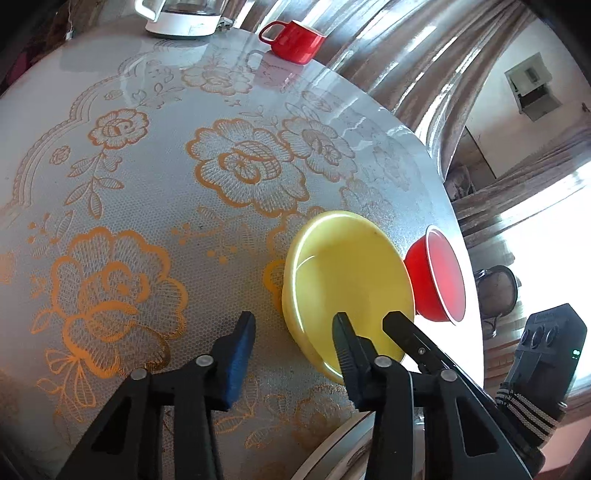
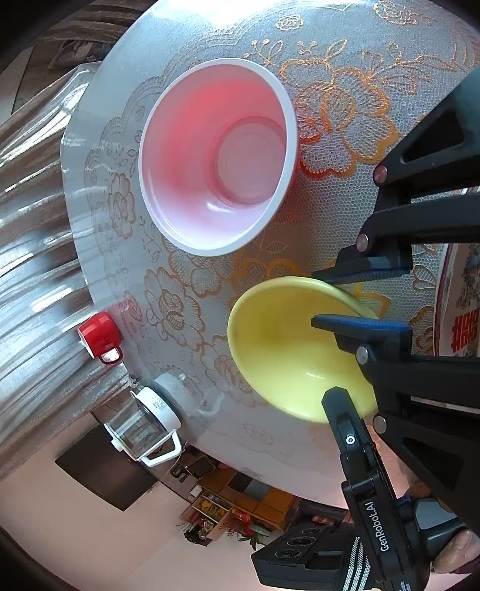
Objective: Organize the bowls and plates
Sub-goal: 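Grasp the yellow bowl rim with the right gripper, then lift the yellow bowl and lower it into the steel basin with the right gripper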
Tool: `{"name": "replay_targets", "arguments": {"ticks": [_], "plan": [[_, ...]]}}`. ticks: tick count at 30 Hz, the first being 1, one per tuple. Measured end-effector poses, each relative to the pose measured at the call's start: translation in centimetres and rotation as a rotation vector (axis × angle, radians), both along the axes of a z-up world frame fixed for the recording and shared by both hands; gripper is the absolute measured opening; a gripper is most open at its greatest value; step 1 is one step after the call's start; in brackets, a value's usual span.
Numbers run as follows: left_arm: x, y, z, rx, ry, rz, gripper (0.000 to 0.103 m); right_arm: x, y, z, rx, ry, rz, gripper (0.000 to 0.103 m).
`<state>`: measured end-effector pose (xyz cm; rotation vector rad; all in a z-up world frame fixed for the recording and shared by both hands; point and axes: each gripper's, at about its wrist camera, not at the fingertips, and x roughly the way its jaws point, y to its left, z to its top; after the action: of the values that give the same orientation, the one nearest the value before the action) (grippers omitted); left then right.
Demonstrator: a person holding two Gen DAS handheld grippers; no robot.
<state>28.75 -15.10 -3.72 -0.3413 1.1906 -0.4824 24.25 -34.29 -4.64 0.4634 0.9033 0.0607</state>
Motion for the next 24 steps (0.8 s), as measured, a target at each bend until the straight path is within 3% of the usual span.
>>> {"name": "replay_targets", "arguments": {"ticks": [3,14,24], "plan": [[-0.7,-0.3,0.7,0.0,-0.038,-0.021,0.03,-0.1,0.3,0.3,-0.001,-0.007,0.013,0.014],[-4.7,1.9,3.6,0.037,-0.15,-0.046,0.03,-2.1,1.9,1.8,0.01,-0.046,0.038,0.014],[-10.1,6.4,6.4,0.067,-0.252,-0.024,0.033,-5.0,6.3,4.1,0.024,-0.103,0.122,0.014]]}}
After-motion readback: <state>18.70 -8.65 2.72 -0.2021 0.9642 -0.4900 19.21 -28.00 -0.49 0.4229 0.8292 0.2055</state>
